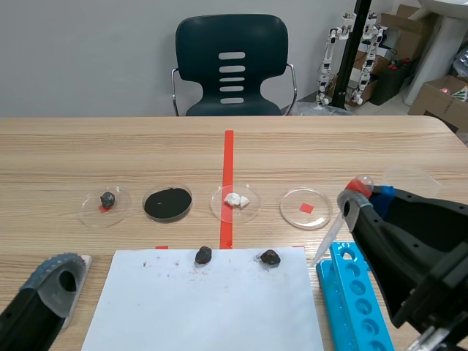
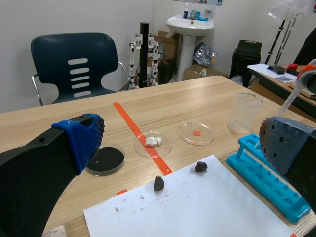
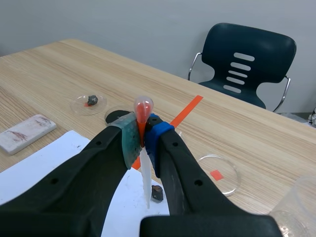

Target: Put the dropper in the beaker

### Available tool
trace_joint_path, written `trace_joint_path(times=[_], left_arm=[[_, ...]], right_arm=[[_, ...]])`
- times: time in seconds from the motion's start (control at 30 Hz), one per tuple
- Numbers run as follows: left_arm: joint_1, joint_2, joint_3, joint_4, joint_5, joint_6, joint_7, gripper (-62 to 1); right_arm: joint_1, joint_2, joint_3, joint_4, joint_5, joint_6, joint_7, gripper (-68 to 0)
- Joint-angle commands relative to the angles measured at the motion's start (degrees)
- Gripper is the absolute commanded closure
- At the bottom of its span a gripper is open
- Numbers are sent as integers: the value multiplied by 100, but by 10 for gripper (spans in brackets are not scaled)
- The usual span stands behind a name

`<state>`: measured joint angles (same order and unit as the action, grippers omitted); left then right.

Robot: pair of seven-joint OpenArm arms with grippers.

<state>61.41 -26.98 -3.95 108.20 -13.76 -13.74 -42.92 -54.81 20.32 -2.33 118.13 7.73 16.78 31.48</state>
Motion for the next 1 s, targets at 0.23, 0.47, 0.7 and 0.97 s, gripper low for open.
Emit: trace_joint_path(times=[0.23, 0.47, 0.7, 0.97], left_arm=[[31, 28, -4, 107, -37, -15, -76, -623], [31, 28, -4, 107, -37, -15, -76, -623], [31, 28, -4, 107, -37, -15, -76, -623], [31, 28, -4, 107, -37, -15, -76, -623]], right_arm=[[52, -31, -9, 11, 46, -22, 107, -9], [52, -31, -9, 11, 46, -22, 107, -9], [52, -31, -9, 11, 44, -28, 107, -9], [52, -31, -9, 11, 42, -87, 105, -9]])
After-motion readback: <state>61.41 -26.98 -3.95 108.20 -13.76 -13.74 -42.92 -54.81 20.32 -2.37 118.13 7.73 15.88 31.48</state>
